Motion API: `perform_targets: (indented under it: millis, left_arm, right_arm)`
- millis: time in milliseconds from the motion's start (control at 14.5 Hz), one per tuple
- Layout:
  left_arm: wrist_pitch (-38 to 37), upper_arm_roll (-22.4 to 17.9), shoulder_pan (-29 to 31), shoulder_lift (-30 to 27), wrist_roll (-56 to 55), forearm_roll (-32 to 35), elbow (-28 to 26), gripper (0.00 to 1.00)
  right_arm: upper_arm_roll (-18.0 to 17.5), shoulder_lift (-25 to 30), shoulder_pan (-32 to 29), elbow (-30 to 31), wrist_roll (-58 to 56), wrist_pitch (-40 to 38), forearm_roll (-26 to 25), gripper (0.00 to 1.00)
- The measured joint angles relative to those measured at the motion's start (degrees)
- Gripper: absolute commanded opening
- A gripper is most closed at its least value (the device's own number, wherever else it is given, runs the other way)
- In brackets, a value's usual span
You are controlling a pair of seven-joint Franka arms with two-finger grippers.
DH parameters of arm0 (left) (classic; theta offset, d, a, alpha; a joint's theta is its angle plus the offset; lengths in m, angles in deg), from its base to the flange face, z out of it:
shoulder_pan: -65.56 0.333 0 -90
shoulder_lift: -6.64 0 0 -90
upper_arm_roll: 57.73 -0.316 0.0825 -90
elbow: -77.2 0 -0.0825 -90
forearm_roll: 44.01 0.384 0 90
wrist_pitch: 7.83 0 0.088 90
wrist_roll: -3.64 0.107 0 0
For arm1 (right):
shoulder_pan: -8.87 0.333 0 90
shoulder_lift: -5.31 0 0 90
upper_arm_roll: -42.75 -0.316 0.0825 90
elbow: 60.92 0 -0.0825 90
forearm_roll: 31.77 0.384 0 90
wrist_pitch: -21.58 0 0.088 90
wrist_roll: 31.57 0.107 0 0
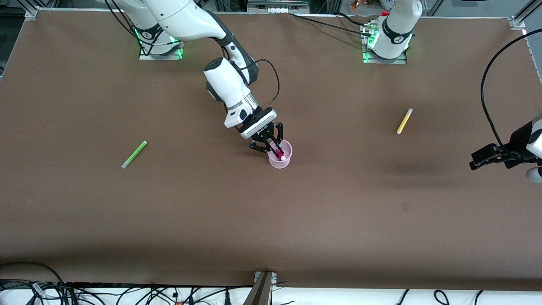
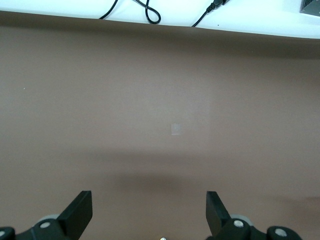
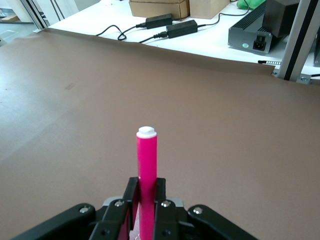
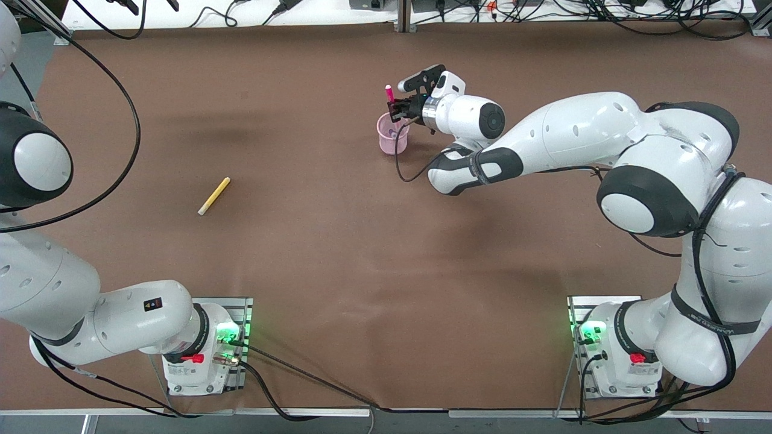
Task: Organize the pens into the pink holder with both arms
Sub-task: 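Lower the magenta marker into the pink cup with the right gripper, then open the right gripper to release the magenta marker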
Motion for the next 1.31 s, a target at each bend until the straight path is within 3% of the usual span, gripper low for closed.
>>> perform_targets:
  millis: [138, 207, 275, 344, 895, 1308]
  left_arm:
    - [-0.01, 0.00, 0.00, 0.00, 0.00, 0.00, 0.00, 1.00]
    - [-0.02, 0.00, 0.00, 0.00, 0.00, 0.00, 0.00, 1.00]
    - [-0.02, 0.00, 0.00, 0.00, 0.00, 0.00, 0.00, 1.00]
    - [-0.03, 0.00, 0.00, 0.00, 0.00, 0.00, 0.00, 1.00]
    - [-0.04, 0.00, 0.00, -0.01, 0.00, 0.00, 0.38, 1.00]
    - [-2.20, 0.27, -0.01, -0.13, 0.00, 0.00, 2.42, 1.00]
  right_arm:
    - [0.00, -0.28, 0.01, 0.00, 0.02, 0.05, 0.02, 0.41]
    - [0.00, -0.27, 0.02, 0.00, 0.05, 0.09, 0.08, 0.63]
    - [0.00, -0.27, 0.05, 0.00, 0.06, 0.17, 0.38, 0.95]
    - [0.00, -0.26, 0.07, -0.01, 0.06, 0.25, 0.78, 1.00]
    - [0.40, 1.42, 0.22, -0.51, 0.06, -1.23, 1.35, 1.00]
    - [4.10, 9.89, 0.24, -3.17, 0.06, -23.64, 1.37, 1.00]
